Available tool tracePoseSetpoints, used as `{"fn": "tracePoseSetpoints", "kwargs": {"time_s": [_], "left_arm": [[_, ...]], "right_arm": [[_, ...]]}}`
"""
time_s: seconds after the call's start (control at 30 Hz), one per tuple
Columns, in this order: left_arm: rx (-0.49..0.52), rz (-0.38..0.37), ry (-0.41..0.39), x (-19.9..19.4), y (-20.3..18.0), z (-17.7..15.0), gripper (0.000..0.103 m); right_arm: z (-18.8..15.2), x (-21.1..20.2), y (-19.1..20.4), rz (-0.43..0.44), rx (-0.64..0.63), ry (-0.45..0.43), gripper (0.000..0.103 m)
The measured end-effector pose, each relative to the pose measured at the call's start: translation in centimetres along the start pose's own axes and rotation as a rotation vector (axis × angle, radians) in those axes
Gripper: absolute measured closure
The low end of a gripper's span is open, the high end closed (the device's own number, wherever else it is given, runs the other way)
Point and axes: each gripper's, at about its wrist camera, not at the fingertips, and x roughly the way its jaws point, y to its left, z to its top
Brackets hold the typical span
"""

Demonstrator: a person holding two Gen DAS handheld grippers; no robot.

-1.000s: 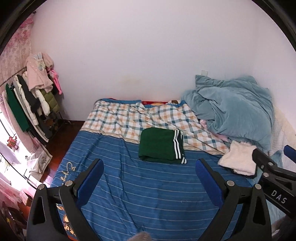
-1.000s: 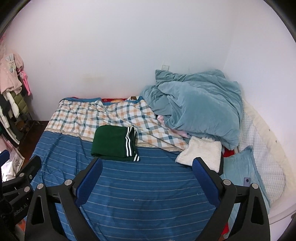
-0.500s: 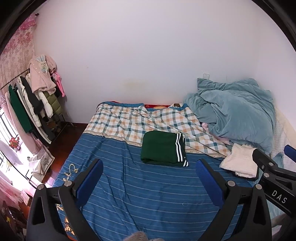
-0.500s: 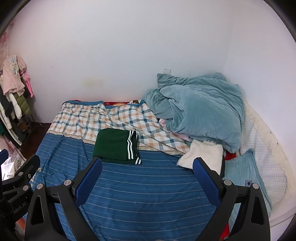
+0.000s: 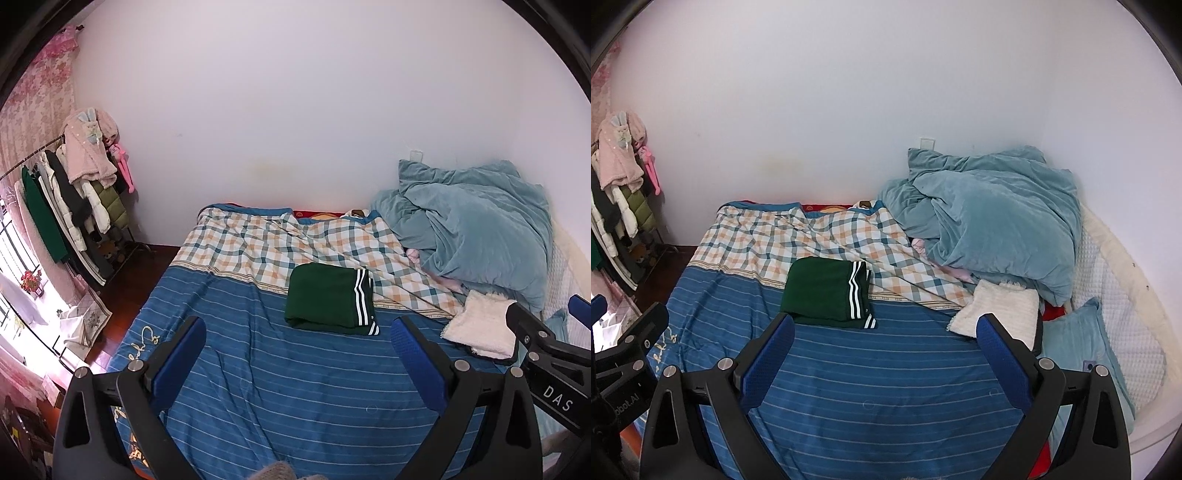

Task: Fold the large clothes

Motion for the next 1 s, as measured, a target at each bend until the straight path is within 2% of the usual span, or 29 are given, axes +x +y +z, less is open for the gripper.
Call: {"fn": "tracePoseSetpoints", "kwargs": {"time_s": [1.0], "left_arm": [[-0.017,0.031,-0.014,-0.5,0.9,0.4,0.001]], "right_arm": [[0.3,0.5,0.6,0.018,-0.017,0.0,0.002]]}}
